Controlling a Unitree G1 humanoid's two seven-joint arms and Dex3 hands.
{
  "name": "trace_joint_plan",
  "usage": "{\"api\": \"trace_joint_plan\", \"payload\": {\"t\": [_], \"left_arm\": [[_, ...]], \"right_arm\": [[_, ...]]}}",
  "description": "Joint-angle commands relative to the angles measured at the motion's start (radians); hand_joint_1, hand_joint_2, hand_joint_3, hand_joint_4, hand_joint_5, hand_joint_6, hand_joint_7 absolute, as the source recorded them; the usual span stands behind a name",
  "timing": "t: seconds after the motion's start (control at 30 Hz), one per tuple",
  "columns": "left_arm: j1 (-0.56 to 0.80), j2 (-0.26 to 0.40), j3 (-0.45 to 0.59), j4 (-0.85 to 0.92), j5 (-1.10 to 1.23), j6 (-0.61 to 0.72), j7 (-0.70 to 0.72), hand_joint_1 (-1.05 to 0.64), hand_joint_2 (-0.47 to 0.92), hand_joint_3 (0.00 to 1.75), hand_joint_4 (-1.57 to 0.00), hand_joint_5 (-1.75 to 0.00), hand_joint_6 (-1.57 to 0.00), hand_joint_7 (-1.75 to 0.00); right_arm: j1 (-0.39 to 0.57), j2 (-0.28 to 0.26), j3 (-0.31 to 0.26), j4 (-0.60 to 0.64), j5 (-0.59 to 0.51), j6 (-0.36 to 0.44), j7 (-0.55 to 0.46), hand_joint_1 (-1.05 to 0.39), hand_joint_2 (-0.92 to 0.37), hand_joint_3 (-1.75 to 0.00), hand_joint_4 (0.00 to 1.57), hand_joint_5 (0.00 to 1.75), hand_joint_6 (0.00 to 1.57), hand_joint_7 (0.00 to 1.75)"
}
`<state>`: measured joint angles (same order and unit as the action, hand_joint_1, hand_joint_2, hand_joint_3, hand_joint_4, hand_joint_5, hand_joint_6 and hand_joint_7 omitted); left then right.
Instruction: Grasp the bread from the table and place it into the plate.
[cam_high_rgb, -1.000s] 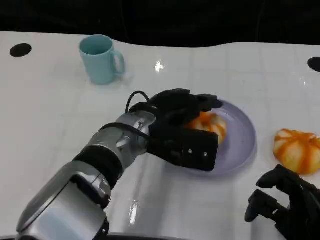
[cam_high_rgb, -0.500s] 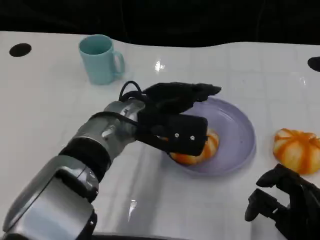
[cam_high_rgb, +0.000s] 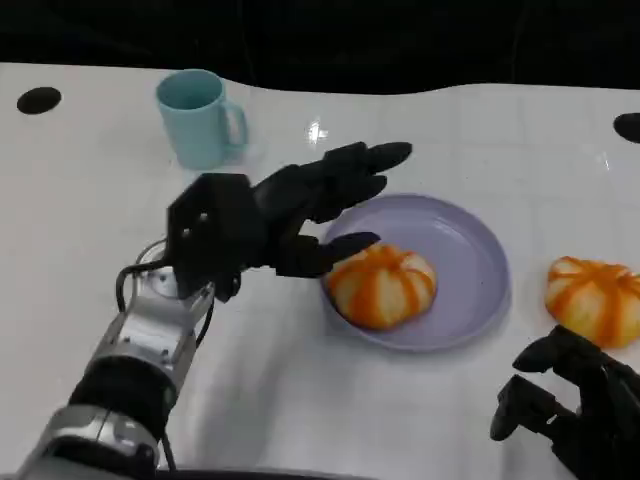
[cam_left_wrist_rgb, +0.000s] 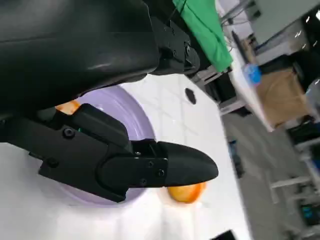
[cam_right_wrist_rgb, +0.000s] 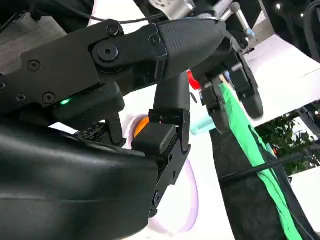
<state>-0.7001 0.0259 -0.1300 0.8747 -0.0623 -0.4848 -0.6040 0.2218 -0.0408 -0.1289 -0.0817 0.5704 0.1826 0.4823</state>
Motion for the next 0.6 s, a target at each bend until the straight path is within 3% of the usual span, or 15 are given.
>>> {"api": "trace_joint_plan", "payload": {"t": [0.03,0.13,0.2,0.3,0.37,0.4,0.47,0.6], "left_arm": [[0.098,-0.023,0.105,-0.117,-0.178,0.132,-0.069,-0.73,0.92,0.34,-0.37,-0.28,-0.39,-0.15],[0.179,-0.04,0.16,-0.219,-0.287,0.226,-0.095,-0.7,0.92,0.31,-0.56,-0.49,-0.54,-0.16],[0.221,-0.046,0.181,-0.281,-0.339,0.287,-0.107,-0.68,0.92,0.27,-0.55,-0.87,-0.67,-0.16],[0.296,-0.054,0.216,-0.368,-0.413,0.349,-0.127,-0.64,0.92,0.27,-0.55,-1.26,-0.8,-0.25],[0.339,-0.058,0.23,-0.426,-0.442,0.392,-0.112,-0.65,0.92,0.28,-0.54,-1.43,-0.79,-0.5],[0.361,-0.06,0.235,-0.457,-0.454,0.415,-0.102,-0.64,0.92,0.3,-0.55,-1.51,-0.72,-0.73],[0.419,-0.065,0.249,-0.535,-0.493,0.476,-0.086,-0.6,0.92,0.37,-0.57,-1.62,-0.65,-1.04],[0.542,-0.081,0.264,-0.694,-0.554,0.586,-0.025,-0.58,0.92,0.4,-0.63,-1.74,-0.62,-1.33]], "right_arm": [[0.008,-0.005,-0.008,-0.011,0.004,-0.001,0.001,-0.54,-0.92,-0.19,0.7,1.59,0.76,1.12],[0.01,-0.002,-0.007,-0.016,0.007,0.002,-0.002,-0.53,-0.92,-0.19,0.7,1.59,0.76,1.12],[0.01,-0.001,-0.007,-0.016,0.007,0.001,-0.001,-0.53,-0.92,-0.19,0.71,1.59,0.77,1.12],[0.012,0.0,-0.006,-0.019,0.008,0.005,-0.005,-0.53,-0.92,-0.18,0.73,1.57,0.78,1.1],[0.014,0.001,-0.004,-0.019,0.003,-0.003,-0.003,-0.53,-0.92,-0.18,0.73,1.56,0.79,1.1],[0.014,0.001,-0.004,-0.018,0.002,-0.006,0.0,-0.53,-0.92,-0.19,0.73,1.56,0.79,1.1],[0.015,0.0,-0.003,-0.02,0.005,-0.003,0.004,-0.53,-0.92,-0.2,0.73,1.56,0.78,1.09],[0.018,-0.001,-0.002,-0.025,0.003,0.0,-0.002,-0.53,-0.92,-0.19,0.73,1.57,0.79,1.1]]}}
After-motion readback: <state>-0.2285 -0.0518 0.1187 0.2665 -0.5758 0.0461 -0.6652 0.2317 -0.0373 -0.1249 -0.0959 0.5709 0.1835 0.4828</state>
